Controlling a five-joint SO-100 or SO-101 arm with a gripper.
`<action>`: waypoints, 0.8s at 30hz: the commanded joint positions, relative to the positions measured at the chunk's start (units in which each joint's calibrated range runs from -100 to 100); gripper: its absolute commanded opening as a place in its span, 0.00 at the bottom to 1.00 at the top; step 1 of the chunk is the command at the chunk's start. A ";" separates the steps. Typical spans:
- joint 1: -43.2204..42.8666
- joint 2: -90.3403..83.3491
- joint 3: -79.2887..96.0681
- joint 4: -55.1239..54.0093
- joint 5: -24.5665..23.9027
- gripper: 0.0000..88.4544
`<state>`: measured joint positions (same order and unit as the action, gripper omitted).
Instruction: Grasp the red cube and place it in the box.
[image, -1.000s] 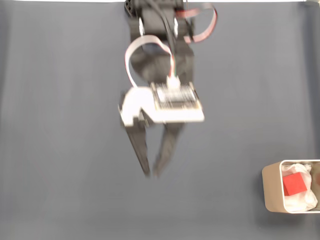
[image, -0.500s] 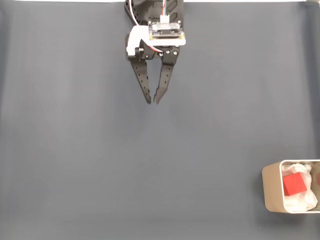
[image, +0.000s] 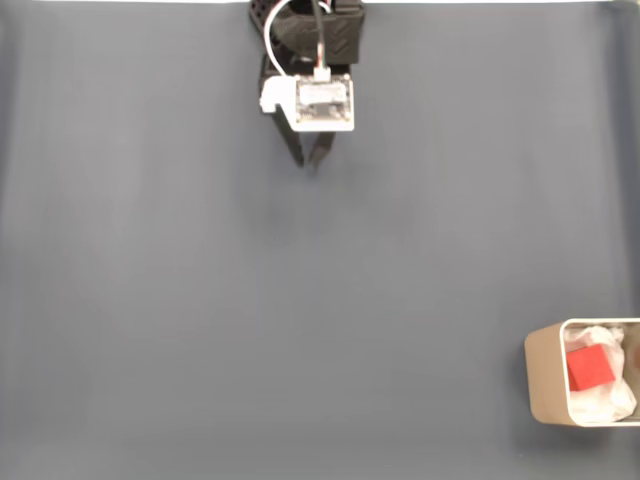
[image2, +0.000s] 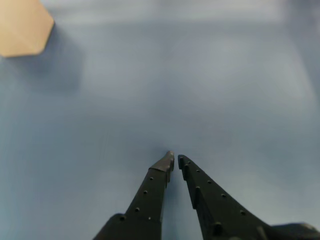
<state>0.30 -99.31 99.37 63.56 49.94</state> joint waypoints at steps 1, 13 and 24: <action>-0.65 -0.61 0.45 6.11 -0.15 0.00; -0.58 -0.61 0.45 12.34 -0.49 0.00; -0.01 -0.61 0.45 12.34 -0.88 0.00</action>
<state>0.07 -100.00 99.37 74.78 49.79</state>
